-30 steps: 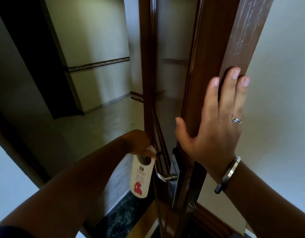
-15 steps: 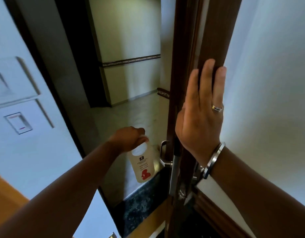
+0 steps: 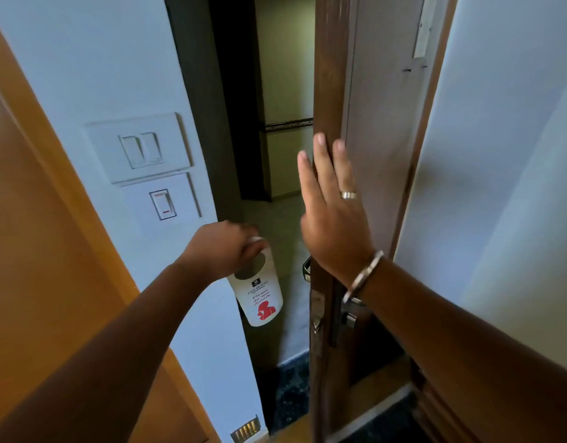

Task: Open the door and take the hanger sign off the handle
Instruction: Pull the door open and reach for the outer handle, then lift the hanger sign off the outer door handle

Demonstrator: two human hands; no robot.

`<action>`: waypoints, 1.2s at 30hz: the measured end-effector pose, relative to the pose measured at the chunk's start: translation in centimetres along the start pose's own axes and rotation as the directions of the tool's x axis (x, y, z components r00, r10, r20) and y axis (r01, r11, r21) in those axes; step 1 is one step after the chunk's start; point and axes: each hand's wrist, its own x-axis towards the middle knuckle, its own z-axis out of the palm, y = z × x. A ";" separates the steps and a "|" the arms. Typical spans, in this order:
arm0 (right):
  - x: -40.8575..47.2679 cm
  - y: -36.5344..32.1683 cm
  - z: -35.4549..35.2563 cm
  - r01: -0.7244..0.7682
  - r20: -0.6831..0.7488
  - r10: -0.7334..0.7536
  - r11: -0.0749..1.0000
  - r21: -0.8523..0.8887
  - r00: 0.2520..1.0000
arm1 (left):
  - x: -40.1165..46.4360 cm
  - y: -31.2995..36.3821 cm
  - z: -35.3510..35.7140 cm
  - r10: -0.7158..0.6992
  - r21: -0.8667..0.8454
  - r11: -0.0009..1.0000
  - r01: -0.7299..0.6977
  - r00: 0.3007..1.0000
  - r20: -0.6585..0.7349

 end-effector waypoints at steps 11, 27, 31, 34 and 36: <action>-10.2 -1.4 1.7 -0.511 0.760 -0.004 0.738 0.441 0.650 | -5.1 0.8 -5.7 -0.147 -0.272 0.959 0.085 0.965 -0.216; -20.1 20.7 0.2 -0.824 0.903 0.385 0.563 -0.064 0.193 | 6.2 16.8 7.6 0.033 -0.660 0.749 0.058 0.992 0.124; -25.9 30.3 -1.0 -0.819 0.893 0.449 0.520 -0.241 0.022 | 13.7 24.3 16.8 -0.074 -0.662 0.717 0.219 0.968 0.240; -31.5 37.2 -2.0 -0.788 0.865 0.489 0.485 -0.380 -0.116 | 18.8 31.1 23.6 -0.110 -0.662 0.652 0.369 0.910 0.399; -35.4 40.4 -2.3 -0.775 0.838 0.510 0.443 -0.451 -0.195 | 20.8 34.4 27.6 -0.097 -0.666 0.588 0.459 0.858 0.504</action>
